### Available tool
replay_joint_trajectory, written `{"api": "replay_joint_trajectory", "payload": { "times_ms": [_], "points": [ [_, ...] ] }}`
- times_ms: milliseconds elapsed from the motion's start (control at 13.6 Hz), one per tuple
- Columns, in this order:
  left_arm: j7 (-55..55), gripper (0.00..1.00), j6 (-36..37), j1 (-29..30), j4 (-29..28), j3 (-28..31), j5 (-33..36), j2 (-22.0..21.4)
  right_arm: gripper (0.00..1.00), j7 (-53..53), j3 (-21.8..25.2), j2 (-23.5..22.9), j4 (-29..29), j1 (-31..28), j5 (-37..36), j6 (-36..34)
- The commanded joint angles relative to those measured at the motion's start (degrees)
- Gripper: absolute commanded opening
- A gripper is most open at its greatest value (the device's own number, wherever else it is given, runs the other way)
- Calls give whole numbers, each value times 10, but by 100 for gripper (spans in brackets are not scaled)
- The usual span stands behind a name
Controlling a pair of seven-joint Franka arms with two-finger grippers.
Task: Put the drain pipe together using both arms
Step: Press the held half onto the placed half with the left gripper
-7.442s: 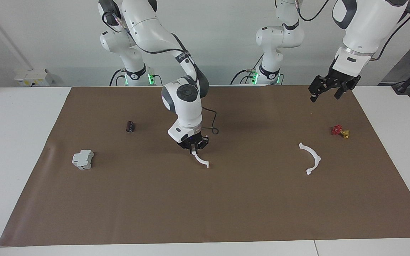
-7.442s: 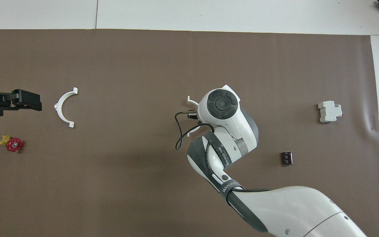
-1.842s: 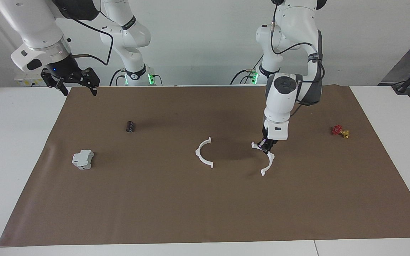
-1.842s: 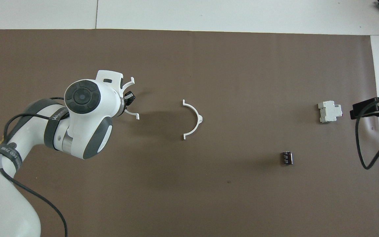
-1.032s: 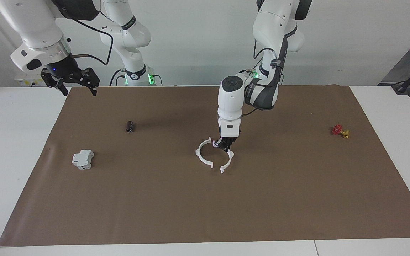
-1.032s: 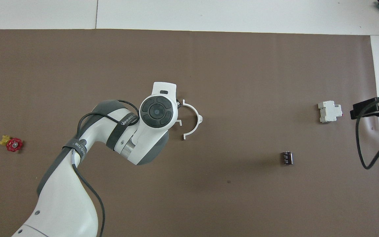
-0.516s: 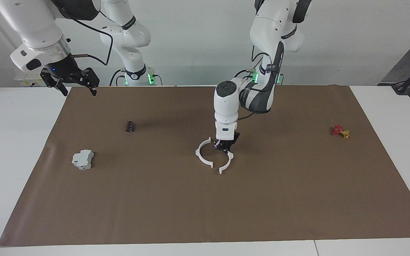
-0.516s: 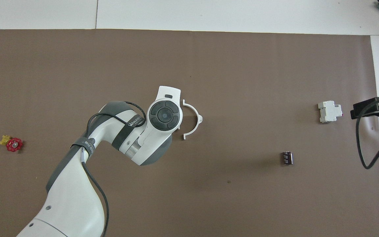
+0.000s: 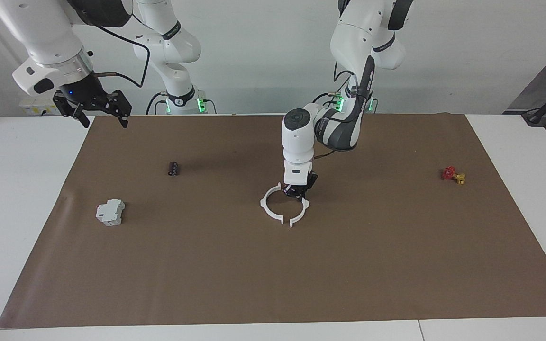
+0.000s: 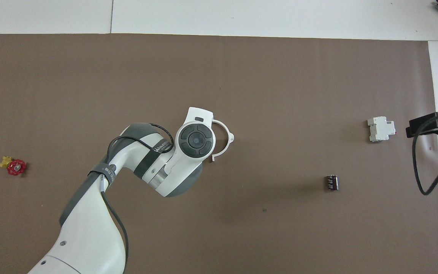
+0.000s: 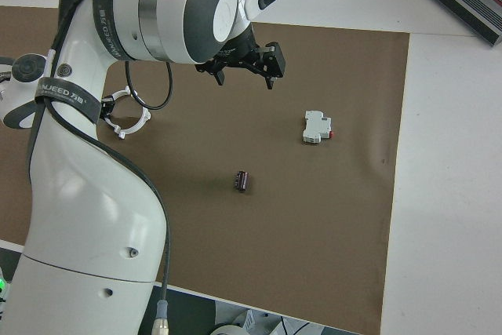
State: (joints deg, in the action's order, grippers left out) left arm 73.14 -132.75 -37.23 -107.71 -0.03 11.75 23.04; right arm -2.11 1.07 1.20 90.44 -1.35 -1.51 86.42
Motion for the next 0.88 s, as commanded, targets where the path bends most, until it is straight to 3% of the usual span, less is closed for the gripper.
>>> {"api": "replay_joint_trajectory", "payload": {
  "times_ms": [0,811],
  "points": [
    [-1,0,9,-14,-18,8,11,-16,100,-11,-3,-3,-4,-9,9,7],
    [1,0,0,-28,-29,8,11,-22,100,-11,-3,-3,-4,-9,9,7]
  ]
}}
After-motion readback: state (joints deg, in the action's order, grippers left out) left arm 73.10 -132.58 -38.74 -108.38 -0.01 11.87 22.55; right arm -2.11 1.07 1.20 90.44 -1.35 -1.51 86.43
